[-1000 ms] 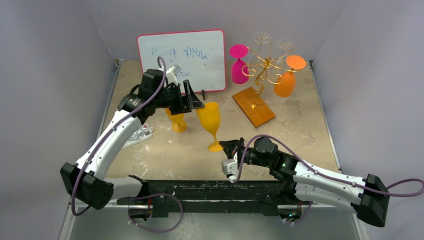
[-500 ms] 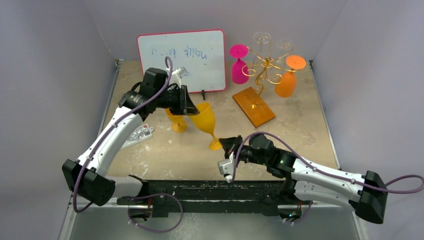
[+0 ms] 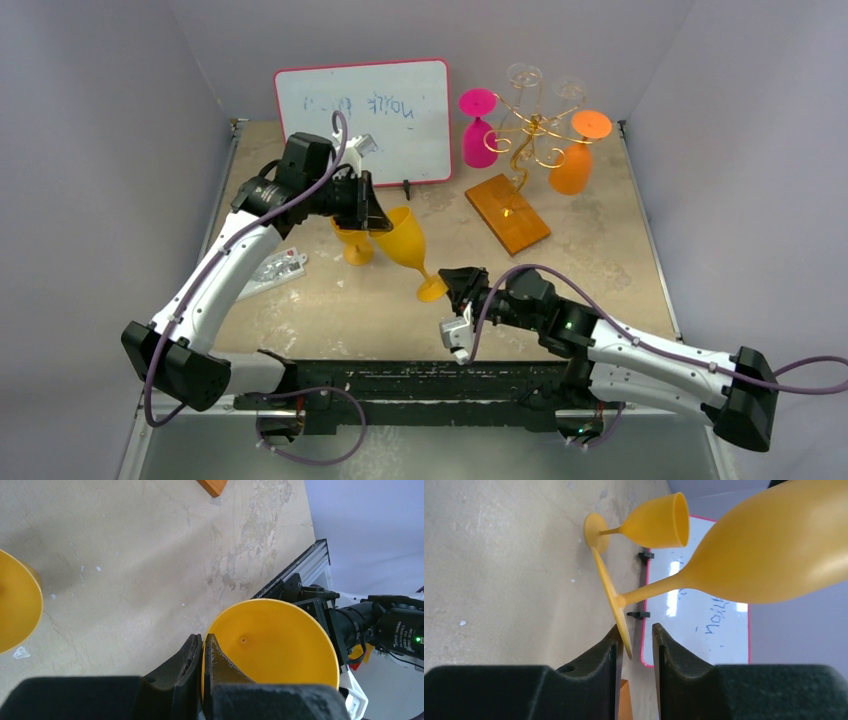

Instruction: Take the wine glass off the wine glass rack

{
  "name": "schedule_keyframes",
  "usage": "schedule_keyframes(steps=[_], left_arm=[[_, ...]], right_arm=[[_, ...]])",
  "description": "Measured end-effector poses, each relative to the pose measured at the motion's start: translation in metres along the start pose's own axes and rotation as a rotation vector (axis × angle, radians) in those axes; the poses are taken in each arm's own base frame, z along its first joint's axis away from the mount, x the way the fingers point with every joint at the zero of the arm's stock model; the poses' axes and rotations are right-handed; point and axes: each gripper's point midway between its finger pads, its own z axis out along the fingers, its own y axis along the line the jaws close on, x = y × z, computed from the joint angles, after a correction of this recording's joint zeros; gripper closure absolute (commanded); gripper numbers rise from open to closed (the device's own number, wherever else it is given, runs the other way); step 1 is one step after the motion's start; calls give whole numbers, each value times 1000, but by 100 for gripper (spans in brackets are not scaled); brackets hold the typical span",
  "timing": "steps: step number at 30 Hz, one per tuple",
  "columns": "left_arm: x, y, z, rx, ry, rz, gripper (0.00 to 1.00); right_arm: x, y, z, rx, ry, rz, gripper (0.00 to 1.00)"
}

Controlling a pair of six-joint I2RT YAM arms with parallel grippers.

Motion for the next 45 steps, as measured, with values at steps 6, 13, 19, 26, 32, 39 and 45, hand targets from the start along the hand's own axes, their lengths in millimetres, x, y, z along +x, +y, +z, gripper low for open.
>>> schedule_keyframes(steps=[6, 13, 19, 26, 32, 39, 45], left_arm=[[-1, -2, -2, 0, -2, 2, 100], [-2, -3, -3, -2, -5, 4, 100], [-6, 0, -4, -25, -20, 8, 100], [-9, 4, -4, -58, -39, 12, 100], [-13, 8, -5, -86, -56, 14, 100], [-23, 14, -4, -127, -98, 25, 100], [-39, 23, 12, -261, -139, 72, 100]], right_arm=[[-8, -8, -11, 76, -45, 6, 63], [-11, -11, -10, 87, -61, 17, 59], [-17, -12, -12, 99, -95, 47, 57], [-25, -11, -16, 105, -137, 99, 54], [-29, -10, -23, 128, -165, 143, 53], [-33, -12, -31, 174, -200, 226, 53], [-42, -29, -45, 290, -273, 411, 55]])
